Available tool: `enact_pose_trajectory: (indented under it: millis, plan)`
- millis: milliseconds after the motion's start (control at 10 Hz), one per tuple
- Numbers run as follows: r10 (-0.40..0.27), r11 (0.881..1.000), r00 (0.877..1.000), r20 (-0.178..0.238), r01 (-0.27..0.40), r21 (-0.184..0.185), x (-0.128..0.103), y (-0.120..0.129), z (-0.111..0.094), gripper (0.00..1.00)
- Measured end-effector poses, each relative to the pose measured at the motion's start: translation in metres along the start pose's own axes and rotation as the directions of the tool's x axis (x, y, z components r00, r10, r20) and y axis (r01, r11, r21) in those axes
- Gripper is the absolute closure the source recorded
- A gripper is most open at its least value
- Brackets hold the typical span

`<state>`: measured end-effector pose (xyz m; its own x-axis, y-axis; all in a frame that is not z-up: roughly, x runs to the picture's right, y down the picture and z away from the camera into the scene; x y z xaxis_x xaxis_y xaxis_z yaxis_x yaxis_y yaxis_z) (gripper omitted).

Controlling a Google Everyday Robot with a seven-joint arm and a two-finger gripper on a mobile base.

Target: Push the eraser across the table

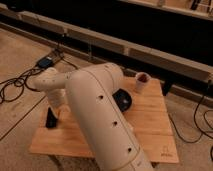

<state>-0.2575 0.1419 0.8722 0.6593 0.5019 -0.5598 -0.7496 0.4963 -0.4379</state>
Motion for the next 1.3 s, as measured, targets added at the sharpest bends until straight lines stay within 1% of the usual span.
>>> enact_pose_trajectory:
  millis: [300, 400, 600, 800, 1300]
  plan:
    - [0.036, 0.999, 0.999, 0.033, -0.037, 0.017, -0.017, -0.02, -0.008, 0.35]
    - [0.059, 0.998, 0.997, 0.051, -0.06, 0.027, -0.026, -0.031, -0.012, 0.35]
    - [0.083, 0.995, 0.994, 0.077, -0.087, 0.039, -0.039, -0.042, -0.016, 0.35]
    - [0.088, 0.994, 0.991, 0.097, -0.093, 0.048, -0.052, -0.045, -0.019, 0.35]
    - [0.057, 0.996, 0.99, 0.128, -0.066, 0.062, -0.081, -0.037, -0.015, 0.35]
